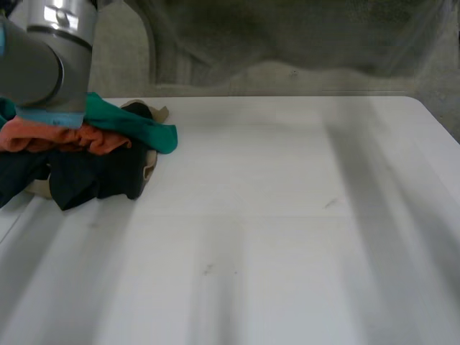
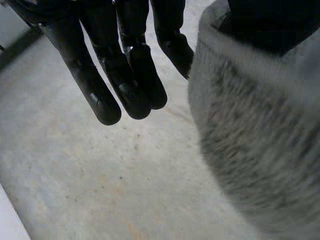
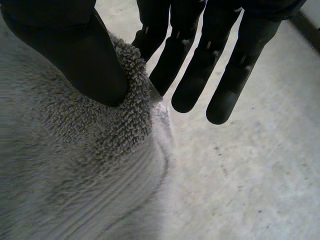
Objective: Fold the laundry.
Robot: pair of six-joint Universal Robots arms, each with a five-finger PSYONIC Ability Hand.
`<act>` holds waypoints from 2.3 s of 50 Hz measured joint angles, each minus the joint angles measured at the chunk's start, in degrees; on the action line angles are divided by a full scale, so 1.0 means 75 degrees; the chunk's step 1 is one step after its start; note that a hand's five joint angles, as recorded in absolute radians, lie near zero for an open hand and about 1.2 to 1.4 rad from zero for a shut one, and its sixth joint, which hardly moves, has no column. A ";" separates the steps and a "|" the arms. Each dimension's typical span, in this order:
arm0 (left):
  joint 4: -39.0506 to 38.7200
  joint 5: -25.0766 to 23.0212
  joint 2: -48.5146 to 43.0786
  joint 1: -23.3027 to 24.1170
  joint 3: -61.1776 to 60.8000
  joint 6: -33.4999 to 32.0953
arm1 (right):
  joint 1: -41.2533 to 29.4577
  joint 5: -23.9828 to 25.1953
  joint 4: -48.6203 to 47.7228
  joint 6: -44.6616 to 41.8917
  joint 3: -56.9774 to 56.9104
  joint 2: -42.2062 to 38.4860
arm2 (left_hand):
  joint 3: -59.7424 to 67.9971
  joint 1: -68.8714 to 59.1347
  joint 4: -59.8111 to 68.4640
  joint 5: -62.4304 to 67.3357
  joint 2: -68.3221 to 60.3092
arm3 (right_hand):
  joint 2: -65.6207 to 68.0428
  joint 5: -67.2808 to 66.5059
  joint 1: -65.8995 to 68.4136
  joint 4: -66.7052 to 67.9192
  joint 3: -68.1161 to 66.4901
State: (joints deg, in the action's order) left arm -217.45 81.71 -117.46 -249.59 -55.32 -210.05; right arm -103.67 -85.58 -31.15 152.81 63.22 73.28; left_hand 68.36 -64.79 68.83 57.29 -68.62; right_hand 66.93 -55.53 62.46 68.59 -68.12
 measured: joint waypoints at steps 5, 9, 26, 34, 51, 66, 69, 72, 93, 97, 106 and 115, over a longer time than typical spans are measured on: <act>0.0537 -0.0002 0.0384 -0.0016 -0.1384 0.0012 | 0.0068 0.0390 0.0888 -0.0017 0.1062 0.0220 | 0.0000 -0.0001 0.0000 0.0039 0.0000 | 0.0000 -0.0003 0.0000 0.0001 0.0000; 0.0859 -0.0019 0.0640 -0.0024 -0.2676 -0.0001 | 0.0100 0.0730 0.1778 -0.0022 0.1927 0.0235 | 0.0000 -0.0002 0.0001 0.0073 0.0000 | 0.0000 -0.0009 0.0000 0.0001 0.0000; 0.0858 -0.0036 -0.0202 -0.0157 -0.5953 -0.0079 | 0.0131 0.1441 0.2658 -0.0300 0.4320 -0.0978 | -0.0654 0.0169 -0.0631 -0.0443 0.0676 | 0.0000 -0.0128 0.0000 0.0001 -0.0001; 0.0931 -0.0028 -0.0342 -0.0349 -0.5977 -0.0089 | 0.0164 0.1399 0.2683 -0.0294 0.4422 -0.0962 | -0.3930 0.3505 -0.4060 -0.3864 0.3986 | 0.0000 -0.0159 0.0000 0.0001 -0.0001; 0.1029 -0.0005 0.0298 -0.0531 -0.6610 -0.0142 | 0.0671 0.1369 0.3817 -0.0268 0.4026 -0.0591 | -0.0009 -0.0173 -0.0031 -0.0150 0.0014 | -0.5723 0.5701 -0.5141 -0.5949 0.5843; 0.1058 -0.0009 0.0992 -0.0485 -0.6850 -0.0151 | 0.1449 0.1781 0.7493 -0.1005 0.0315 -0.1254 | -0.0008 -0.0173 -0.0031 -0.0150 0.0013 | -0.5743 0.5770 -0.5169 -0.6090 0.5944; 0.1056 -0.0008 0.1008 -0.0487 -0.6862 -0.0146 | 0.1452 0.1781 0.7651 -0.1409 -0.0122 -0.1688 | -0.0008 -0.0173 -0.0031 -0.0151 0.0012 | -0.5725 0.5545 -0.5144 -0.5992 0.5928; 0.1056 -0.0008 0.1009 -0.0490 -0.6865 -0.0143 | 0.1393 0.1808 0.7670 -0.1728 -0.0407 -0.2123 | -0.0008 -0.0173 -0.0031 -0.0150 0.0013 | -0.5725 0.5330 -0.5028 -0.5792 0.5834; 0.1057 -0.0023 0.1050 -0.0489 -0.6942 -0.0111 | 0.0484 0.2108 0.7530 -0.2722 -0.1778 -0.4309 | -0.0008 -0.0173 -0.0031 -0.0150 0.0012 | -0.5726 0.5236 -0.4973 -0.5725 0.5755; 0.1056 -0.0029 0.1052 -0.0509 -0.6942 -0.0100 | 0.0400 0.1818 0.7524 -0.3033 -0.1846 -0.4532 | -0.0008 -0.0173 -0.0031 -0.0150 0.0012 | -0.5724 0.5122 -0.4813 -0.5576 0.5578; 0.1056 -0.0032 0.1023 -0.0553 -0.6932 -0.0097 | 0.0361 0.1471 0.7484 -0.3348 -0.1750 -0.4592 | -0.0008 -0.0173 -0.0030 -0.0150 0.0012 | -0.0585 0.0512 -0.0309 -0.0877 0.0833; 0.1047 -0.0012 0.0994 -0.0576 -0.6922 -0.0117 | 0.0405 0.1496 0.6421 -0.2833 -0.0775 -0.3228 | -0.0008 -0.0173 -0.0030 -0.0150 0.0013 | 0.0045 -0.0137 0.0186 -0.0024 0.0042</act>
State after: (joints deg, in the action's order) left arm -209.60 81.62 -110.01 -253.91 -107.23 -210.93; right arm -100.63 -74.36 17.00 131.56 57.40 49.07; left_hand 68.30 -66.09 68.61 56.16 -68.52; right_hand 67.26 -56.56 63.86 68.41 -67.81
